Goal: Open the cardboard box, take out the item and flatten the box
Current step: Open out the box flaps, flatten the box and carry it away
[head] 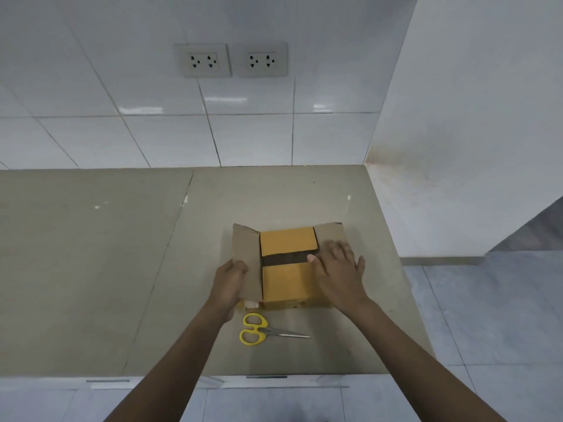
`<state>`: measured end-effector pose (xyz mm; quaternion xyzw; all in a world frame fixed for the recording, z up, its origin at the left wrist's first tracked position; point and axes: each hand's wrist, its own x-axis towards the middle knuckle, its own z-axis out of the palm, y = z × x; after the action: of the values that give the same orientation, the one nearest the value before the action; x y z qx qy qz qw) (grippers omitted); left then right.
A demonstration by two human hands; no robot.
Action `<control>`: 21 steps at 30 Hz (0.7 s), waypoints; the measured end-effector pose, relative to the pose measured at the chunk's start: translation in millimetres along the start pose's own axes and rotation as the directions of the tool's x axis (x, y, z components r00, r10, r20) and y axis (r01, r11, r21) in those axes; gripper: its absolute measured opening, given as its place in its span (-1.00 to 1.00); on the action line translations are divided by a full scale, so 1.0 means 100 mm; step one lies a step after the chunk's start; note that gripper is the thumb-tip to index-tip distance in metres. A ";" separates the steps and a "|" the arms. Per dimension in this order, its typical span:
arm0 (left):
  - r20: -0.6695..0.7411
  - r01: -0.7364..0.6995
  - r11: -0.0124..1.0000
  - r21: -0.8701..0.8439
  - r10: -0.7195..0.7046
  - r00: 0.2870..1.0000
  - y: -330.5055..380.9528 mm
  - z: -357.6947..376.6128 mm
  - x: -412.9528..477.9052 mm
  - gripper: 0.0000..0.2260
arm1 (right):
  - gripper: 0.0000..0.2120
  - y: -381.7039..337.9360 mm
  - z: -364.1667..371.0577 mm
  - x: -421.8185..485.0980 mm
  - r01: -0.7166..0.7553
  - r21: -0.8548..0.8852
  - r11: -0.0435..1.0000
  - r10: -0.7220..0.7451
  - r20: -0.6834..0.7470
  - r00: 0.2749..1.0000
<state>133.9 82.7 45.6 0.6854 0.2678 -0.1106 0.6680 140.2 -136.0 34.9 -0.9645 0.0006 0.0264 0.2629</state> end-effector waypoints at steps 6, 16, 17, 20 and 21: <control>-0.091 -0.039 0.999 -0.001 0.039 0.995 0.00 0.10 -0.04 -0.80 | -0.58 -0.01 -0.22 -0.26 0.126 0.134 0.983 -0.117 -0.072 0.990; -0.071 -0.068 0.993 0.099 0.076 0.995 0.02 0.12 -0.05 -0.79 | -0.69 -0.03 0.00 -0.22 0.433 -0.364 0.825 -0.426 0.104 0.899; -0.063 -0.058 0.993 0.101 0.065 0.996 0.02 0.10 -0.04 -0.80 | -0.72 -0.07 0.01 -0.12 0.435 -0.350 0.830 -0.415 0.134 0.900; -0.038 -0.019 0.998 0.062 0.021 0.999 0.03 0.06 -0.02 -0.80 | -0.68 -0.13 0.04 0.13 0.442 -0.311 0.841 -0.435 0.096 0.895; -0.035 -0.012 0.999 0.049 0.013 0.999 0.04 0.05 -0.02 -0.80 | -0.64 -0.15 0.03 0.21 0.434 -0.323 0.841 -0.441 0.056 0.896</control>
<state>135.1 77.5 49.2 0.7051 0.2725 -0.1008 0.6469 161.3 -121.6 38.7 -0.9693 -0.2209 -0.0445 0.0980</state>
